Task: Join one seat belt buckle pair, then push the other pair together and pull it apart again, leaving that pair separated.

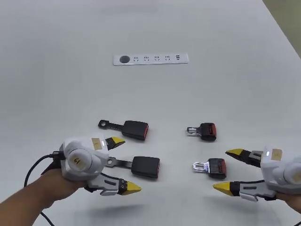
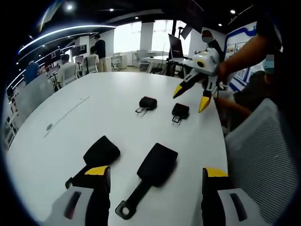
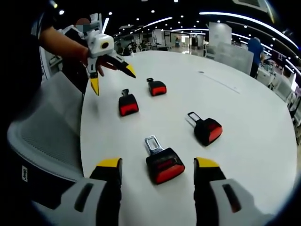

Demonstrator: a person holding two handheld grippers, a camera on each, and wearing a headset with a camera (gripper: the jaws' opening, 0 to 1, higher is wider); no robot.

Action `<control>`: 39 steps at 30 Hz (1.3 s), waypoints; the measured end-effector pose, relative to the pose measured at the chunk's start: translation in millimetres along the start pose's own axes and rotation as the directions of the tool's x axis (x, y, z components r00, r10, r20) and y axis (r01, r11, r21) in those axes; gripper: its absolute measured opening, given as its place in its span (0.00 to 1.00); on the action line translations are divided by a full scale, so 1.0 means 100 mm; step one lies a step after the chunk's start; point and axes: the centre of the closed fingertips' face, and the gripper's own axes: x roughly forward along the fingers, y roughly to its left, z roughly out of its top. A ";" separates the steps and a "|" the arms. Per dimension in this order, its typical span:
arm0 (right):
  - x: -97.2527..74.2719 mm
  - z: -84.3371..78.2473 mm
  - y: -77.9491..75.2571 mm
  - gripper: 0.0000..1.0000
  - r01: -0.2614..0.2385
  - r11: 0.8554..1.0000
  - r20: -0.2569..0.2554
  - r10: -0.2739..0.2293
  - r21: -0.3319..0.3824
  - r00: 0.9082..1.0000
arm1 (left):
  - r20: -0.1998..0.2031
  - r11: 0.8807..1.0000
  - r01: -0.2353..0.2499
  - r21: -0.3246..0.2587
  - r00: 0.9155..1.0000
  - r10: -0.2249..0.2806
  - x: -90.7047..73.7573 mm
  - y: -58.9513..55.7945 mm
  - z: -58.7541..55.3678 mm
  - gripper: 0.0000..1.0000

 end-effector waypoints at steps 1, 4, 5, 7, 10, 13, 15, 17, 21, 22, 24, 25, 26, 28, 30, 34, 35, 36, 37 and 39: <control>0.01 -0.01 -0.02 0.62 -0.003 1.000 -0.004 0.003 -0.001 1.000 | -0.004 1.000 0.006 0.004 1.000 -0.006 0.03 0.00 0.00 0.80; 0.05 -0.03 -0.04 0.61 -0.013 1.000 -0.017 0.013 -0.005 1.000 | -0.019 1.000 0.023 0.014 1.000 -0.022 0.10 0.01 -0.03 0.79; 0.06 -0.03 -0.04 0.60 -0.015 1.000 -0.021 0.015 -0.009 1.000 | -0.028 0.999 0.032 0.022 0.999 -0.031 0.13 0.01 -0.04 0.78; 0.08 -0.04 -0.05 0.59 -0.024 1.000 -0.030 0.024 -0.014 0.999 | -0.043 0.998 0.049 0.034 0.998 -0.048 0.18 0.01 -0.07 0.77; 0.10 -0.05 -0.05 0.58 -0.039 0.999 -0.045 0.037 -0.030 0.998 | -0.059 0.996 0.076 0.044 0.996 -0.074 0.24 0.01 -0.09 0.74; 0.11 -0.05 -0.05 0.58 -0.055 0.998 -0.059 0.052 -0.041 0.997 | -0.092 0.992 0.102 0.080 0.991 -0.095 0.30 0.01 -0.14 0.71; 0.11 -0.05 -0.04 0.57 -0.064 0.997 -0.068 0.060 -0.049 0.996 | -0.110 0.989 0.119 0.091 0.988 -0.109 0.34 0.00 -0.18 0.71; 0.11 -0.06 -0.03 0.56 -0.076 0.996 -0.080 0.072 -0.054 0.994 | -0.119 0.985 0.139 0.107 0.985 -0.126 0.38 -0.02 -0.20 0.69; 0.12 -0.05 -0.02 0.54 -0.097 0.994 -0.089 0.092 -0.056 0.992 | -0.145 0.976 0.162 0.144 0.979 -0.141 0.45 -0.03 -0.27 0.63; 0.12 -0.05 -0.02 0.54 -0.101 0.993 -0.091 0.095 -0.059 0.991 | -0.148 0.976 0.163 0.145 0.979 -0.142 0.46 -0.03 -0.29 0.61; 0.13 -0.05 -0.02 0.54 -0.108 0.992 -0.098 0.102 -0.068 0.990 | -0.155 0.977 0.165 0.136 0.977 -0.144 0.48 -0.01 -0.31 0.58; 0.13 -0.05 -0.02 0.53 -0.116 0.991 -0.101 0.109 -0.067 0.989 | -0.154 0.976 0.168 0.137 0.977 -0.146 0.48 -0.02 -0.31 0.58; 0.13 -0.05 -0.02 0.53 -0.122 0.990 -0.101 0.115 -0.068 0.988 | -0.154 0.976 0.167 0.140 0.977 -0.145 0.49 -0.01 -0.31 0.57; 0.14 -0.07 -0.02 0.51 -0.138 0.988 -0.109 0.129 -0.073 0.986 | -0.141 0.974 0.169 0.150 0.979 -0.148 0.51 -0.01 -0.29 0.56; 0.14 -0.11 -0.02 0.48 -0.151 0.985 -0.126 0.140 -0.082 0.982 | -0.132 0.974 0.168 0.154 0.980 -0.148 0.52 0.00 -0.28 0.53; 0.14 -0.16 -0.03 0.47 -0.164 0.982 -0.140 0.151 -0.089 0.979 | -0.126 0.972 0.170 0.161 0.980 -0.151 0.53 -0.01 -0.28 0.51; 0.14 -0.16 -0.02 0.47 -0.167 0.982 -0.142 0.153 -0.090 0.978 | -0.127 0.971 0.172 0.165 0.980 -0.152 0.52 -0.01 -0.28 0.50; 0.14 -0.16 -0.01 0.47 -0.173 0.980 -0.145 0.159 -0.093 0.977 | -0.133 0.970 0.170 0.173 0.980 -0.148 0.51 -0.02 -0.29 0.47; 0.14 -0.16 0.00 0.46 -0.178 0.979 -0.148 0.163 -0.095 0.975 | -0.140 0.967 0.168 0.189 0.980 -0.143 0.50 -0.01 -0.30 0.44; 0.15 -0.18 -0.01 0.45 -0.187 0.976 -0.158 0.169 -0.108 0.973 | -0.147 0.963 0.181 0.201 0.977 -0.153 0.49 -0.03 -0.31 0.40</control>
